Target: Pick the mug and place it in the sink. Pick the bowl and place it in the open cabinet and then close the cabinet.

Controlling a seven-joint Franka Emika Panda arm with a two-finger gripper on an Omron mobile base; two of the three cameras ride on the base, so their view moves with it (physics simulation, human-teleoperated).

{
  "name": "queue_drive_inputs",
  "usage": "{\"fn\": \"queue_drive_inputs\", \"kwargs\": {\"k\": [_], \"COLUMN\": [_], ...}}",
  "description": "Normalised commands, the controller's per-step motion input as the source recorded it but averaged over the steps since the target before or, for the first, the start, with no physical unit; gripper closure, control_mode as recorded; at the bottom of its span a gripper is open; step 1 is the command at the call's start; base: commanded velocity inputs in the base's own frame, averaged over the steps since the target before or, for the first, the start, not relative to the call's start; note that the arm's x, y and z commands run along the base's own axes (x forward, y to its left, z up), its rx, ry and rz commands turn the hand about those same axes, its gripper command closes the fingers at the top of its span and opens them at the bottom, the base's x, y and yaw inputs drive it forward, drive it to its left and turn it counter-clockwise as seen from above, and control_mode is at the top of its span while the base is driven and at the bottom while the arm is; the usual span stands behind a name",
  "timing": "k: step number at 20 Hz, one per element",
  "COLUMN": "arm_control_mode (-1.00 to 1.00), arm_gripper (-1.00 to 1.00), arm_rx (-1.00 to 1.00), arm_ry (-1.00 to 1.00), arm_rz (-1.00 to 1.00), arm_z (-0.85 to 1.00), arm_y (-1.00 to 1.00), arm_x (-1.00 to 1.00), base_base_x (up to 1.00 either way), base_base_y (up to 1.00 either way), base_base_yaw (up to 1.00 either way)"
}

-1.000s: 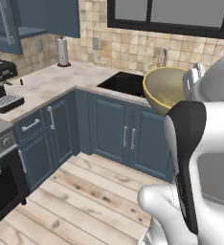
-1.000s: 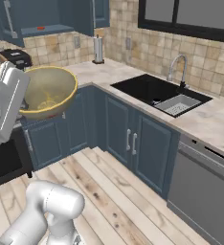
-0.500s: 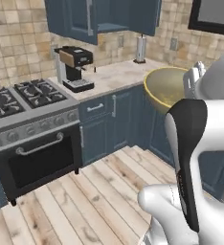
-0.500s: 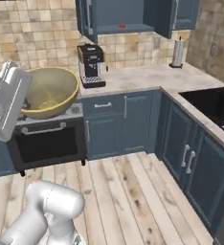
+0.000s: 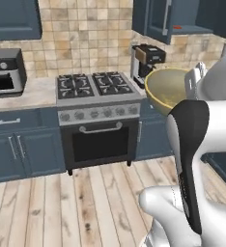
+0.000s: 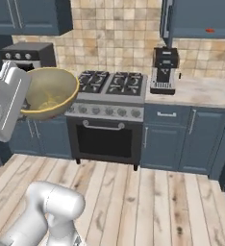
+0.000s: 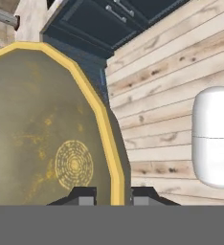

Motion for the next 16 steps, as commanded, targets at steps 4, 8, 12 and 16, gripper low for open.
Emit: {"fn": "queue_drive_inputs", "kwargs": {"k": [4, 8, 12, 16], "arm_control_mode": [1.0, 1.0, 1.0, 1.0], "arm_gripper": [1.0, 1.0, 1.0, 1.0], "arm_rx": [0.0, 0.0, 0.0, 0.0], "arm_ry": [0.0, 0.0, 0.0, 0.0], "arm_rz": [0.0, 0.0, 0.0, 0.0], "arm_z": [0.0, 0.0, 0.0, 0.0], "arm_y": [0.0, 0.0, 0.0, 0.0], "arm_x": [0.0, 0.0, 0.0, 0.0], "base_base_x": [-0.02, 0.02, 0.07, 0.0], "base_base_y": [-0.48, -0.79, -0.89, -1.0], "base_base_yaw": [0.48, 0.2, 0.03, 0.0]}}
